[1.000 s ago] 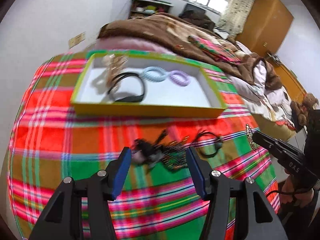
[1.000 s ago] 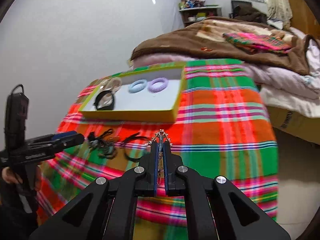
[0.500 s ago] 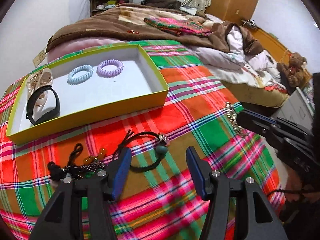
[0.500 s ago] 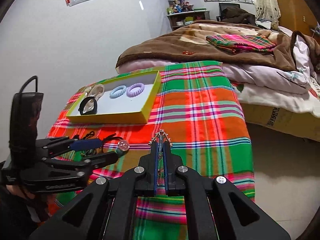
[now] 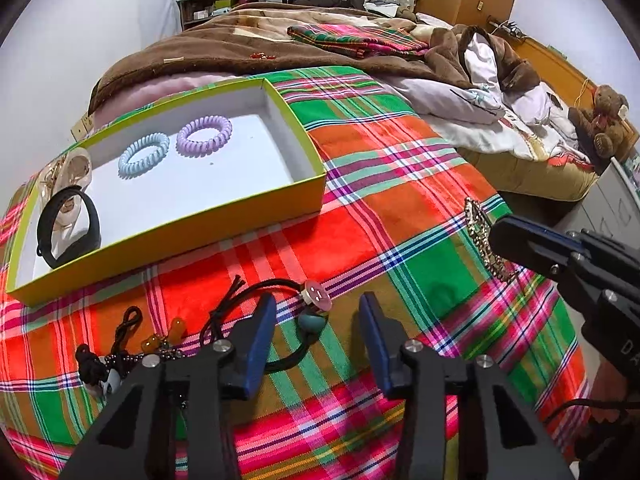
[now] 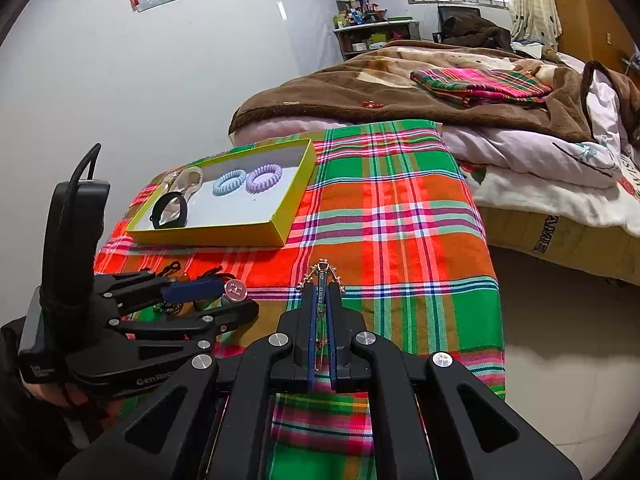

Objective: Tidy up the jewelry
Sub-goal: 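Lift the gold chain with the right gripper while the left gripper grasps the black green-bead hair tie, then carry the hair tie with the left gripper while the right gripper carries the gold chain into the box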

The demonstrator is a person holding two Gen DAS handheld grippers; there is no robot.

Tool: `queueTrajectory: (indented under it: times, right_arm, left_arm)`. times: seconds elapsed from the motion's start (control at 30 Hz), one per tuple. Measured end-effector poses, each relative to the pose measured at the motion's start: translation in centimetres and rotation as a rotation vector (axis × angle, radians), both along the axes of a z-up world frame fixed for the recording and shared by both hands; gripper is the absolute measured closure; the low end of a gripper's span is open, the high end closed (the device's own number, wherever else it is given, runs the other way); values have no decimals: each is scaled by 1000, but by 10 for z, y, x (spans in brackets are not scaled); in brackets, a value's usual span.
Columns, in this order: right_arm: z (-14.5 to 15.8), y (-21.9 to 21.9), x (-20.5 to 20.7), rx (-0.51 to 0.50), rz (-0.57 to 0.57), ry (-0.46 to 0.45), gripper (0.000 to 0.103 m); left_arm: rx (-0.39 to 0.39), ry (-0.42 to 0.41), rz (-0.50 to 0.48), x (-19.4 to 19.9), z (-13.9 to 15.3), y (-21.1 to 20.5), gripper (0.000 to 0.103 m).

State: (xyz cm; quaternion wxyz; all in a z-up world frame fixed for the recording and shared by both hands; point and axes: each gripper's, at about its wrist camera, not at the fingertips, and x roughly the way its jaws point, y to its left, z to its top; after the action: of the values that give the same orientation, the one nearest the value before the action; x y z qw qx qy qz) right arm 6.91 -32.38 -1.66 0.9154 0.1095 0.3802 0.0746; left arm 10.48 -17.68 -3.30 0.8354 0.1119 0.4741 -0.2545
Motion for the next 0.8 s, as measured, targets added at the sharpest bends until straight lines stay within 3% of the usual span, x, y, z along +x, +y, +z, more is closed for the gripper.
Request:
queueTrajectory:
  times: [0.2,0.8]
  right_arm:
    - [0,1,1,-6,-4,0,99]
    - [11,11,1,-22,1,-19,99]
  left_arm:
    - [12,-8,3,0,1,0,86]
    - [-52,-44,17,-4,25,15,88]
